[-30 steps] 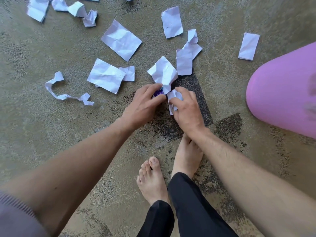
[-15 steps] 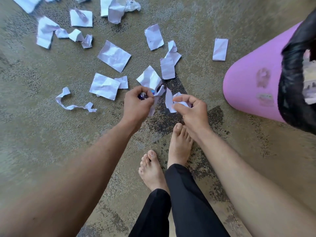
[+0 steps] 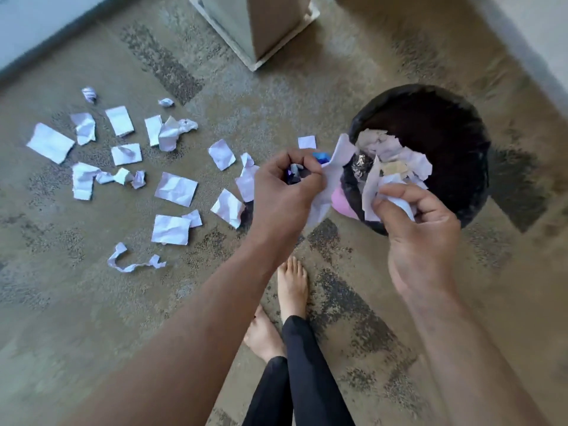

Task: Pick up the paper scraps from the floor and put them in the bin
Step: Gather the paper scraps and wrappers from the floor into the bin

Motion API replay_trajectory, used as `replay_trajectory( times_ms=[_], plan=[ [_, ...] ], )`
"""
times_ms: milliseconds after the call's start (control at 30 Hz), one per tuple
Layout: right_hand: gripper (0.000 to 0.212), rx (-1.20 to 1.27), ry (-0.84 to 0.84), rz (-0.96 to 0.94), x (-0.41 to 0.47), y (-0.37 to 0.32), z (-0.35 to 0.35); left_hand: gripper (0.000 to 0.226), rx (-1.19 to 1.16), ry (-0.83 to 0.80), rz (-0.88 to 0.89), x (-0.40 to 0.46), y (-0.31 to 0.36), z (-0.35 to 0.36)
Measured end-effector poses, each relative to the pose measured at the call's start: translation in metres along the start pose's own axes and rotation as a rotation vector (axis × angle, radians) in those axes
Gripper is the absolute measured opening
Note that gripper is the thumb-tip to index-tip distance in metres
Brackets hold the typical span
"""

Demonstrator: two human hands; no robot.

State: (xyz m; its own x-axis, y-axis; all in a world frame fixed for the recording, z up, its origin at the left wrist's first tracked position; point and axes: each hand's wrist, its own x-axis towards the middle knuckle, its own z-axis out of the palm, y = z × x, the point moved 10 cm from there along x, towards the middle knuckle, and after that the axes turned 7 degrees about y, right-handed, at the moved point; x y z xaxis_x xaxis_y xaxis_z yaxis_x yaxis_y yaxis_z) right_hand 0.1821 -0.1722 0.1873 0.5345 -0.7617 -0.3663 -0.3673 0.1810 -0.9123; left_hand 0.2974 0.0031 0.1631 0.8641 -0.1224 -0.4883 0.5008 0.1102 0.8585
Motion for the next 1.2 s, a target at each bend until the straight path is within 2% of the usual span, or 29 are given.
replay_trajectory(
  times_ms=[167,267,300,367,433,533,600,700,767,833,967,1100,1200],
  plan=[
    [0.027,-0.014,0.201,0.075,0.044,-0.004,-0.052,0.026,0.201,-0.206,0.068,0.004,0.012,0.101],
    [0.016,0.022,0.251,0.125,0.067,0.0,-0.059,0.015,0.311,-0.257,0.07,0.012,0.005,0.135],
    [0.019,0.049,0.24,0.15,0.07,0.001,-0.058,0.023,0.321,-0.263,0.047,0.015,0.002,0.142],
    [0.038,0.08,0.221,0.206,0.072,0.001,-0.054,0.037,0.304,-0.261,0.0,0.021,-0.002,0.149],
    [0.049,0.058,0.226,0.208,0.073,0.0,-0.053,0.042,0.323,-0.285,-0.026,0.022,-0.004,0.154],
    [0.053,0.003,0.253,0.165,0.071,0.006,-0.058,0.043,0.343,-0.367,-0.058,0.009,-0.016,0.154],
    [0.05,-0.034,0.255,0.091,0.064,0.004,-0.058,0.041,0.275,-0.377,-0.042,0.001,-0.023,0.144],
    [0.037,-0.106,0.218,-0.112,0.046,-0.011,-0.044,0.031,0.243,-0.276,0.081,-0.003,-0.021,0.112],
    [0.028,-0.121,0.12,-0.252,0.028,-0.023,-0.017,0.025,0.274,-0.16,0.188,-0.003,-0.013,0.078],
    [0.029,-0.144,-0.013,-0.36,0.006,-0.029,0.021,0.024,0.357,-0.057,0.303,-0.001,-0.01,0.042],
    [0.035,-0.243,-0.217,-0.405,-0.019,-0.002,0.088,0.028,0.493,0.132,0.344,0.007,-0.029,-0.033],
    [0.039,-0.39,-0.314,-0.449,-0.008,0.049,0.141,0.028,0.608,0.259,0.353,0.018,-0.052,-0.1],
    [0.043,-0.581,-0.334,-0.473,0.014,0.1,0.169,0.039,0.702,0.337,0.337,0.039,-0.084,-0.144]
  ],
)
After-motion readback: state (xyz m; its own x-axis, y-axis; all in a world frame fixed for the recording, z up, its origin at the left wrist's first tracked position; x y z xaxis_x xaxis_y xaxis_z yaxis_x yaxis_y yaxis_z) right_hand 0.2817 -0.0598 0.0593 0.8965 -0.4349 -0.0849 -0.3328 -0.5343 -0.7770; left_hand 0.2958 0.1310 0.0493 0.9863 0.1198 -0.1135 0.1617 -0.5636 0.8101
